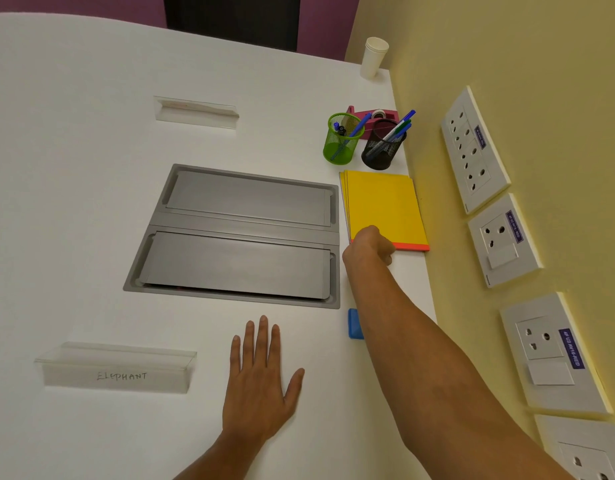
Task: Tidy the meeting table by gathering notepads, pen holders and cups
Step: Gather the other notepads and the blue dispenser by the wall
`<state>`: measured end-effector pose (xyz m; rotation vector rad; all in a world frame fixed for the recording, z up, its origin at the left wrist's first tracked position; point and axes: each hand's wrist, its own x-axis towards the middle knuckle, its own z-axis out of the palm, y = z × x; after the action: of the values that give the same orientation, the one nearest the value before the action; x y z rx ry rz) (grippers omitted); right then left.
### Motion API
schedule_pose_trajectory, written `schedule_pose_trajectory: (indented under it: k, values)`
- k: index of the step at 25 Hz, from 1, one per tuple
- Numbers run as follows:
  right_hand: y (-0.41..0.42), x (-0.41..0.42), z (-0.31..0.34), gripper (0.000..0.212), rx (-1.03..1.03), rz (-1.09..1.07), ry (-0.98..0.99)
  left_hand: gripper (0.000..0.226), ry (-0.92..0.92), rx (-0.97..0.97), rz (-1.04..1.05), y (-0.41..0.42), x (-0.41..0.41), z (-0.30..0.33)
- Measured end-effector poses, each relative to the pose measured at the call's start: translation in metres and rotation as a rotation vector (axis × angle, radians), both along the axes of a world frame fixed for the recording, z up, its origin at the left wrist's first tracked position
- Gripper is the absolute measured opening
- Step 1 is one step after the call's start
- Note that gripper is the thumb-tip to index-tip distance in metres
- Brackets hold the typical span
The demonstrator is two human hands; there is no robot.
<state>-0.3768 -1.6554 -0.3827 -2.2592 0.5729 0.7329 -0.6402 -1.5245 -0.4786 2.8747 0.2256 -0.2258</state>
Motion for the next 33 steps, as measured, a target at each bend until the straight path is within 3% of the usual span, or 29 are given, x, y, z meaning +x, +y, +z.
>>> schedule_pose_trajectory:
  k: [1, 2, 4, 5, 7, 8, 9, 10, 12, 14, 17, 21, 33]
  values:
    - [-0.003, 0.003, -0.002, 0.037, -0.150, 0.053, 0.127, 0.086, 0.001, -0.002, 0.000, 0.000, 0.000, 0.000]
    - [-0.005, 0.007, -0.003, 0.040, -0.340, 0.223, 0.107, 0.086, 0.003, -0.006, 0.000, 0.000, 0.000, 0.000]
    - [0.008, 0.014, -0.007, 0.043, -0.593, 0.353, 0.001, 0.086, 0.001, -0.011, -0.001, 0.000, 0.001, 0.000]
    - [0.004, 0.010, -0.011, 0.044, -0.523, 0.262, -0.022, 0.085, 0.003, -0.011, 0.000, 0.000, 0.001, 0.001]
    - [0.000, 0.002, -0.018, 0.060, 0.057, -0.382, -0.160, 0.085, 0.004, -0.012, -0.003, 0.000, 0.000, 0.002]
    - [0.002, -0.001, -0.017, 0.067, 0.213, -0.503, -0.270, 0.084, 0.006, -0.015, -0.005, 0.000, 0.000, 0.003]
    - [0.004, 0.002, -0.021, 0.071, 0.164, -0.614, -0.415, 0.084, 0.008, -0.019, -0.004, 0.000, 0.000, 0.002]
    - [0.005, 0.009, -0.025, 0.073, -0.031, -0.541, -0.500, 0.084, 0.008, -0.019, -0.002, 0.000, 0.000, 0.003]
    - [0.009, 0.024, -0.032, 0.074, -0.291, -0.158, -0.547, 0.084, 0.009, -0.017, -0.002, 0.001, 0.000, 0.003]
    - [0.006, 0.036, -0.047, 0.080, -0.374, 0.178, -0.448, 0.083, 0.012, -0.019, -0.005, 0.001, 0.000, 0.003]
    - [-0.005, 0.044, -0.056, 0.078, -0.438, 0.420, -0.294, 0.083, 0.014, -0.020, -0.003, 0.001, 0.001, 0.004]
    - [-0.006, 0.053, -0.049, 0.063, -0.522, 0.501, -0.279, 0.083, 0.013, -0.024, -0.006, 0.001, 0.001, 0.003]
    - [-0.021, 0.038, -0.056, 0.055, -0.795, 0.753, -0.454, 0.083, 0.020, -0.026, -0.002, 0.001, 0.000, 0.003]
